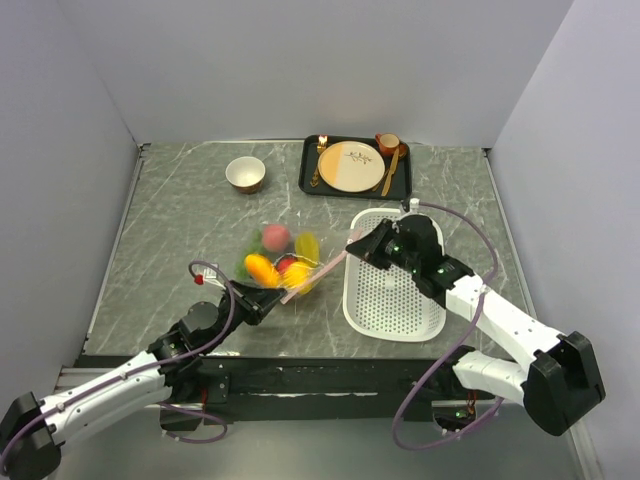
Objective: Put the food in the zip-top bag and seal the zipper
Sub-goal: Zip the zipper food storage bag at the center of the board.
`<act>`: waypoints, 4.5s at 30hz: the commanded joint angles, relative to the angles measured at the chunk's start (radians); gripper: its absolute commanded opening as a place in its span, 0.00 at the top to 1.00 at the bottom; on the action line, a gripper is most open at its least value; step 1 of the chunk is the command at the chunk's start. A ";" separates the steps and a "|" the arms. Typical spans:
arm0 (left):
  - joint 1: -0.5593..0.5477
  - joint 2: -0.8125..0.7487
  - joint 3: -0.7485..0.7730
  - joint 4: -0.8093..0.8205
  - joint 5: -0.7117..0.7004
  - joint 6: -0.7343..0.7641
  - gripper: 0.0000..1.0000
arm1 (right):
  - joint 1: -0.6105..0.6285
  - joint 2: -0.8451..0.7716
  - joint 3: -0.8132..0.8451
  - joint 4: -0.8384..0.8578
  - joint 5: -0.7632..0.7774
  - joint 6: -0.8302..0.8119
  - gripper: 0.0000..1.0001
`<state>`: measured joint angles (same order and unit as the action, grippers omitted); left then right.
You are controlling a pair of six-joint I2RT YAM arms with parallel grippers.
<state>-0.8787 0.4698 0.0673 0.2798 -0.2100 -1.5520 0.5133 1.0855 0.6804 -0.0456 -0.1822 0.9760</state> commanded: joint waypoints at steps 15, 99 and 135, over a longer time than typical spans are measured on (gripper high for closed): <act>0.000 -0.108 0.016 -0.156 -0.058 0.027 0.99 | -0.114 0.036 0.050 0.015 0.059 -0.082 0.87; -0.002 -0.017 0.060 -0.045 -0.052 0.073 0.99 | -0.150 0.113 0.169 -0.019 -0.002 -0.145 0.51; 0.000 -0.014 0.055 -0.045 -0.048 0.069 0.99 | -0.148 0.156 0.171 -0.003 -0.037 -0.138 0.84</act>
<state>-0.8787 0.4732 0.1234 0.2047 -0.2592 -1.4830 0.3721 1.2522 0.8131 -0.0673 -0.2295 0.8471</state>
